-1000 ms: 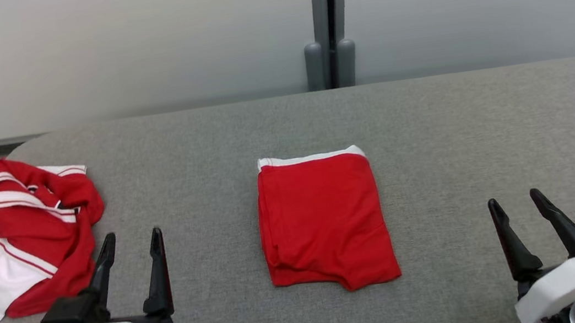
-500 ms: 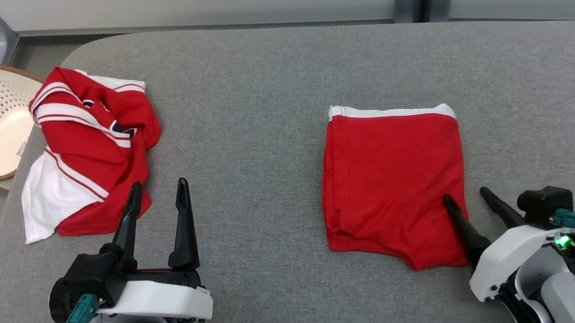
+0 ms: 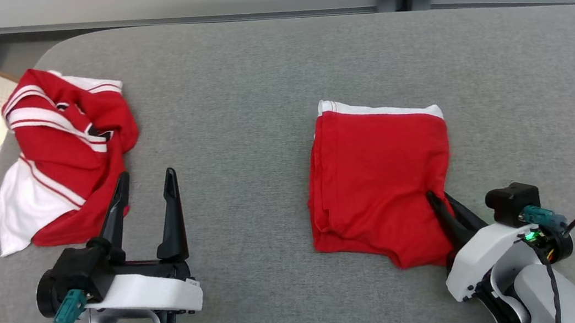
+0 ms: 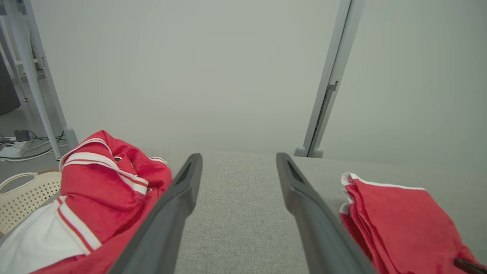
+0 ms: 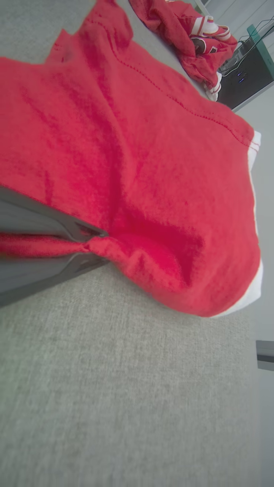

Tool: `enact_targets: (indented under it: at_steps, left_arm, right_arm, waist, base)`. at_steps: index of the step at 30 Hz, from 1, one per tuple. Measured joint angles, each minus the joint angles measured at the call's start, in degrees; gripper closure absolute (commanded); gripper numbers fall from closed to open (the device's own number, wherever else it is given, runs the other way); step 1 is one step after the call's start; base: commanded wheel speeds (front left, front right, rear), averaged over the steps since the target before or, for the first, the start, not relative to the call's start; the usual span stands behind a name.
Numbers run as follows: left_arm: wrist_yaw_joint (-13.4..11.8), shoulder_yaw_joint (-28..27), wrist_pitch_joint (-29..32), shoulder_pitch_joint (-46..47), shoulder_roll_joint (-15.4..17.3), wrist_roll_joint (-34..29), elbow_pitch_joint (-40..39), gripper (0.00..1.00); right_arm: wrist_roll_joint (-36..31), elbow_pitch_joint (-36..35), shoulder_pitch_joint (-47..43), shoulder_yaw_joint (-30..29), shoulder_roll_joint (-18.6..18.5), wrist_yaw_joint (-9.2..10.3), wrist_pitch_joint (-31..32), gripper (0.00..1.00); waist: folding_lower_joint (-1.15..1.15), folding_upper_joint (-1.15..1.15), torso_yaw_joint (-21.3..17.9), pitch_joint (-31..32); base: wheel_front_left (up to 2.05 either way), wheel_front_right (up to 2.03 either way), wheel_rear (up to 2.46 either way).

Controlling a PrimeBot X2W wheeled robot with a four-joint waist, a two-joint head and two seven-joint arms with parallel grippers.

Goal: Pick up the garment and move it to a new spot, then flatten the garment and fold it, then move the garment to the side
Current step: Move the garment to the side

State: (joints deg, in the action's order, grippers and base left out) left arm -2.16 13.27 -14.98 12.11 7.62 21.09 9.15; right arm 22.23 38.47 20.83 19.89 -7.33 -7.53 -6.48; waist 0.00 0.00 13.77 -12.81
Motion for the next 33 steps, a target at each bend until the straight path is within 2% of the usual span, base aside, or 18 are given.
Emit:
enact_targets:
  at_steps: [8,17,23,29,33]
  left_arm:
    - [0.58,0.57,0.11,0.59,1.98,-1.96,-2.91,0.00]
    - [2.18,4.11,3.77,3.28,3.86,-4.50,-7.39,0.00]
    - [2.94,5.99,6.76,5.16,4.92,-5.75,-10.79,0.00]
    - [2.98,6.35,8.81,7.72,6.10,-6.95,-13.89,0.00]
    - [3.38,7.12,10.31,10.46,6.62,-7.87,-16.12,0.00]
  right_arm:
    - [2.20,-1.52,0.92,5.21,-3.88,-0.05,-1.70,1.00]
    - [4.50,-1.55,1.82,6.67,-9.25,-0.04,-3.37,1.00]
    - [5.58,-1.03,4.65,6.97,-10.81,-0.02,-4.70,1.00]
    - [6.00,0.04,10.79,8.34,-12.34,-0.02,-5.97,1.00]
    - [5.95,1.88,16.81,8.48,-16.06,-0.03,-6.56,1.00]
  waist:
    - [0.00,0.00,-8.78,-1.14]
    - [0.00,0.00,-20.79,-3.22]
    - [0.00,0.00,-27.63,-6.10]
    - [0.00,0.00,-31.75,-10.95]
    - [0.00,0.00,-33.24,-14.90]
  base:
    - [0.00,0.00,0.00]
    - [0.00,0.00,0.00]
    - [0.00,0.00,0.00]
    - [0.00,0.00,0.00]
    - [0.00,0.00,0.00]
